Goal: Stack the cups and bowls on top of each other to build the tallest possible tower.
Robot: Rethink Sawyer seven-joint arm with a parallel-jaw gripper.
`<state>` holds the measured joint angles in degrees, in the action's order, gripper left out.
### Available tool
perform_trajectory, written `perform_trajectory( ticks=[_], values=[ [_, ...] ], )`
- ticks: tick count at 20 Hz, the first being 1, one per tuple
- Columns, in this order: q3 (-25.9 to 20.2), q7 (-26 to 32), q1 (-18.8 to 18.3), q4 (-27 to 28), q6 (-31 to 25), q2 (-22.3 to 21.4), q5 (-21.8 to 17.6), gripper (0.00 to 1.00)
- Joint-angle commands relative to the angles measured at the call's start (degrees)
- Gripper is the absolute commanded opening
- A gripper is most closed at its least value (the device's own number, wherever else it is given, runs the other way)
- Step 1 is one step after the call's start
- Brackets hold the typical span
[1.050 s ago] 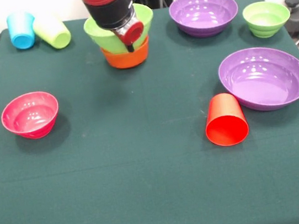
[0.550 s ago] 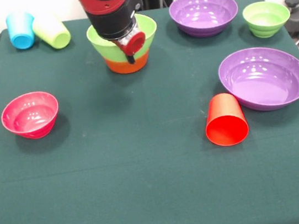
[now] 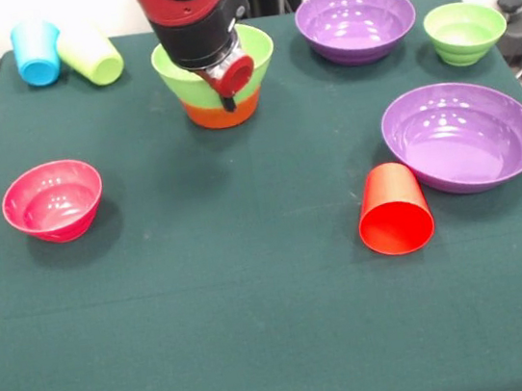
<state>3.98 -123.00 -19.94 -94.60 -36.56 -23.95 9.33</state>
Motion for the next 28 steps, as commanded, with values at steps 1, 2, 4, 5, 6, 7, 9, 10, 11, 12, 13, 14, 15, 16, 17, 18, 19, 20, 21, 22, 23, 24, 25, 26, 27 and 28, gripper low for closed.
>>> perform_trajectory(
  ticks=[1, 2, 4, 5, 6, 7, 9, 10, 11, 12, 13, 14, 15, 16, 17, 18, 19, 20, 21, 22, 23, 24, 25, 26, 27, 28],
  values=[
    [-6.5, 2.4, -0.2, 5.8, 8.1, 5.3, -4.3, 1.0],
    [-6.3, 1.9, 0.0, 5.9, 8.1, 5.3, -4.2, 1.0],
    [-6.1, 1.8, 0.3, 5.7, 9.7, 5.2, -5.0, 1.0],
    [-6.0, 2.0, 0.4, 5.8, 10.5, 5.1, -5.6, 1.0],
    [-6.1, 1.7, 0.4, 5.6, 10.8, 5.0, -5.6, 1.0],
    [-6.3, 1.6, 0.3, 5.4, 11.1, 5.0, -5.6, 1.0],
    [-6.3, 1.3, 0.1, 5.5, 11.1, 5.1, -5.8, 1.0],
    [-6.3, 1.2, 0.1, 5.5, 11.2, 5.0, -5.9, 1.0],
    [-6.4, 1.2, 0.1, 5.4, 11.4, 5.0, -6.0, 1.0],
    [-6.5, 1.2, 0.0, 5.2, 11.4, 4.9, -6.0, 1.0],
    [-6.6, 1.2, -0.1, 5.0, 11.4, 4.9, -6.0, 1.0],
    [-6.7, 1.1, -0.2, 4.8, 11.4, 4.7, -6.1, 1.0],
    [-6.7, 1.1, -0.3, 4.5, 11.4, 4.5, -6.1, 1.0],
    [-7.1, 1.3, -0.6, 4.1, 11.2, 4.2, -6.0, 1.0],
    [-7.6, 1.5, -1.0, 3.5, 11.0, 3.7, -5.8, 1.0],
    [-7.9, 1.6, -1.2, 2.6, 10.7, 2.9, -5.7, 1.0],
    [-7.9, 1.5, -1.2, 1.9, 10.3, 2.2, -5.6, 1.0],
    [-7.8, 1.3, -1.1, 1.2, 10.0, 1.6, -5.6, 1.0],
    [-7.7, 1.0, -1.0, 0.6, 9.9, 1.0, -5.5, 1.0],
    [-7.7, 0.8, -1.0, 0.1, 9.8, 0.6, -5.5, 1.0],
    [-7.8, 0.6, -1.0, -0.4, 9.8, 0.2, -5.5, 1.0],
    [-7.7, 0.6, -1.0, -0.2, 9.5, 0.2, -5.4, 1.0],
    [-7.7, 0.4, -0.9, -0.5, 9.3, 0.0, -5.3, 1.0],
    [-7.6, 0.2, -0.8, -0.9, 9.1, -0.4, -5.3, 1.0],
    [-7.5, -0.2, -0.7, -1.5, 9.1, -0.9, -5.1, 1.0],
    [-7.3, -0.6, -0.5, -2.2, 9.0, -1.4, -5.0, 1.0]
  ],
)
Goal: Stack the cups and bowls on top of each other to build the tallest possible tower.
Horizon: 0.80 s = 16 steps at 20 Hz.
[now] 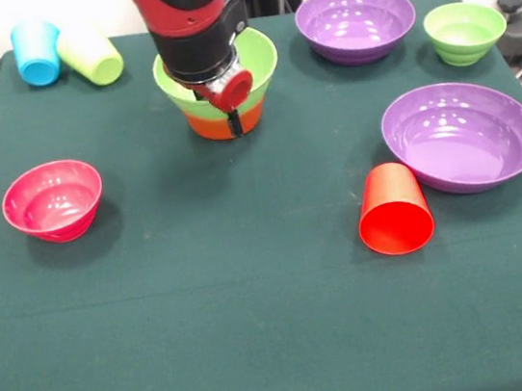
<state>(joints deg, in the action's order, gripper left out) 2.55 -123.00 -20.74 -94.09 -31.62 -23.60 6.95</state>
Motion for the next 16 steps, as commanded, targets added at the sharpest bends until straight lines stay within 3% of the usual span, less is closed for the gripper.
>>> perform_trajectory(
  ticks=[1, 7, 16],
  values=[
    [-5.9, -1.0, 0.4, -3.9, 3.8, -2.7, -2.4, 1.0],
    [-3.3, -2.8, 2.1, -13.1, -1.1, -13.3, -1.7, 1.0],
    [-3.5, -3.9, 3.8, -19.9, -0.2, -19.8, -1.0, 1.0]
  ],
)
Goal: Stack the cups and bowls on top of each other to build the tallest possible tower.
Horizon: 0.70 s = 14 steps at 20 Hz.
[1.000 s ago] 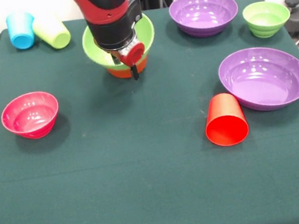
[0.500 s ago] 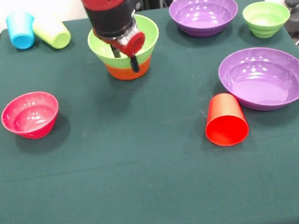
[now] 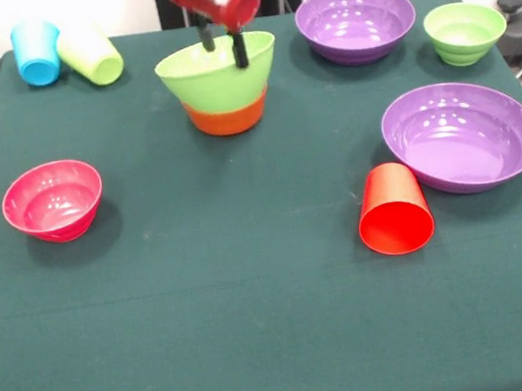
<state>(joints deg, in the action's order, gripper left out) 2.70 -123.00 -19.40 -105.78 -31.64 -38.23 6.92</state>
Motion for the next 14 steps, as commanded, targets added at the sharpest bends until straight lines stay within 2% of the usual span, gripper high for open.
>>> perform_trajectory(
  ticks=[1, 9, 14],
  values=[
    [-3.6, -3.8, 2.7, -8.5, 0.3, -5.5, -1.2, 1.0],
    [-4.2, -4.1, 3.3, -10.2, 2.9, -5.3, -0.8, 1.0],
    [-4.1, -3.7, 3.0, -8.6, 3.7, -3.7, -1.3, 1.0]
  ],
)
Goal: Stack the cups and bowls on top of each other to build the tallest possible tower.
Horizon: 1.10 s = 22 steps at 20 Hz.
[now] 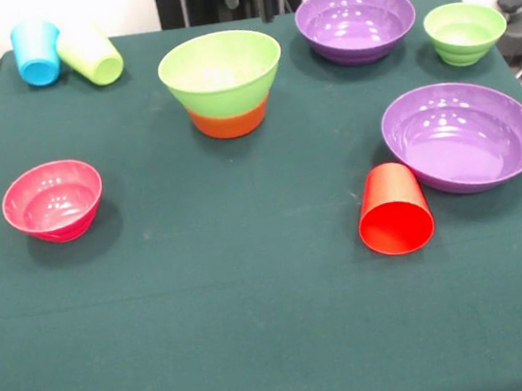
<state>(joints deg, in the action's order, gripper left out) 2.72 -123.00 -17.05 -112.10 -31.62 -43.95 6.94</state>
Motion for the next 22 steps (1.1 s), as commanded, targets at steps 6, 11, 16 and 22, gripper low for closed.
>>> perform_trajectory(
  ticks=[6, 11, 16, 22],
  values=[
    [-5.7, -4.2, 0.1, -2.7, 3.5, 2.0, 0.8, 1.0],
    [-9.4, -6.4, 0.1, -8.6, 6.5, -0.1, 4.8, 1.0],
    [-11.5, -7.4, 0.5, -11.8, 9.1, -0.8, 7.8, 1.0],
    [-11.2, -6.9, 1.1, -11.4, 11.3, 0.9, 7.3, 1.0]
  ],
)
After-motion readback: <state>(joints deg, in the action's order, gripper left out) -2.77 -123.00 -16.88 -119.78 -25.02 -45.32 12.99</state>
